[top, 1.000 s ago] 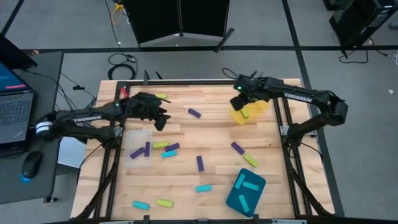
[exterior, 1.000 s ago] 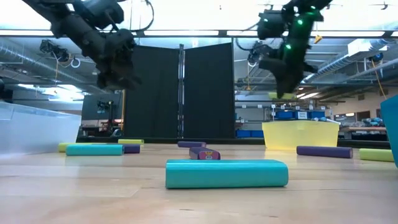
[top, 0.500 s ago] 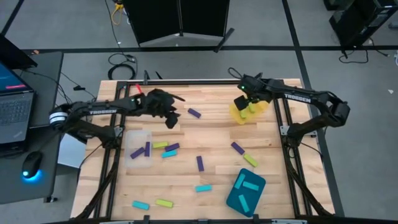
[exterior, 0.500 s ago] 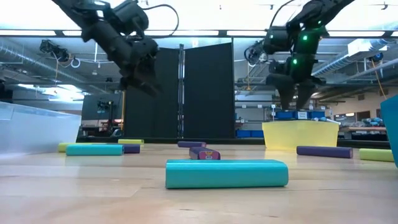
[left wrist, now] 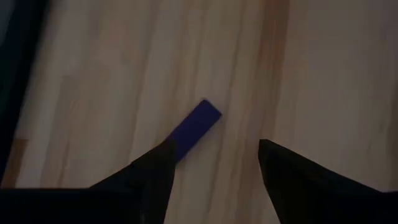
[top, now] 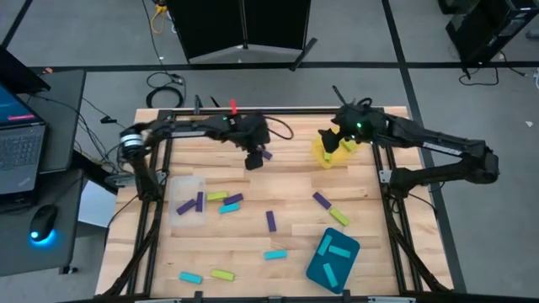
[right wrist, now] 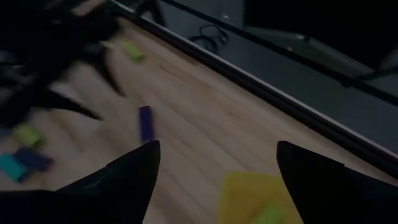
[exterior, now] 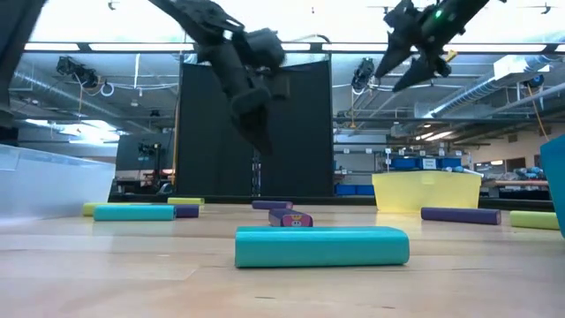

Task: Sort blocks
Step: Put the violet block into the transparent bin

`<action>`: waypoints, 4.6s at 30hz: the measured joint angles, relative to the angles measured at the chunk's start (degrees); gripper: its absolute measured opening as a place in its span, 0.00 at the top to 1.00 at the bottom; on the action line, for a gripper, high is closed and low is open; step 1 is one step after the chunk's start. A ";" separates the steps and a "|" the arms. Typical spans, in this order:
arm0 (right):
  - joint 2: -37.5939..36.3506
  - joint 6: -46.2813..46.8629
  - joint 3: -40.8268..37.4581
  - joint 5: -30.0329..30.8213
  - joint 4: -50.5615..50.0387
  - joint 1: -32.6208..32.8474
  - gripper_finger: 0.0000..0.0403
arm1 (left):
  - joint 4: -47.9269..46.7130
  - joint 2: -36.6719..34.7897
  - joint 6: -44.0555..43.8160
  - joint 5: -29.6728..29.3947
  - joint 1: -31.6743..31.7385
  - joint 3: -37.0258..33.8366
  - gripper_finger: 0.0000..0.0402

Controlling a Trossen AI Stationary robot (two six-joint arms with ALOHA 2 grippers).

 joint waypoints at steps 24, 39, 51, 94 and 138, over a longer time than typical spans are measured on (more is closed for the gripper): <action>1.06 1.03 -7.54 10.56 22.72 26.94 0.24 | -17.21 22.91 14.36 -1.96 2.96 19.31 0.36; 1.06 -0.79 -7.72 11.69 27.78 32.76 0.27 | -16.30 24.80 12.48 -1.51 3.80 19.62 0.75; 1.06 -4.50 -7.72 15.32 30.55 36.47 0.28 | -16.98 18.53 8.31 1.20 3.39 19.05 0.75; 18.96 2.79 -6.81 9.54 36.29 34.63 0.35 | -31.46 -39.02 -64.48 -0.63 -34.86 -37.77 0.64; 67.88 40.85 35.12 5.67 -2.87 40.17 0.35 | -7.71 -58.70 -45.50 -37.78 -49.45 -24.29 0.32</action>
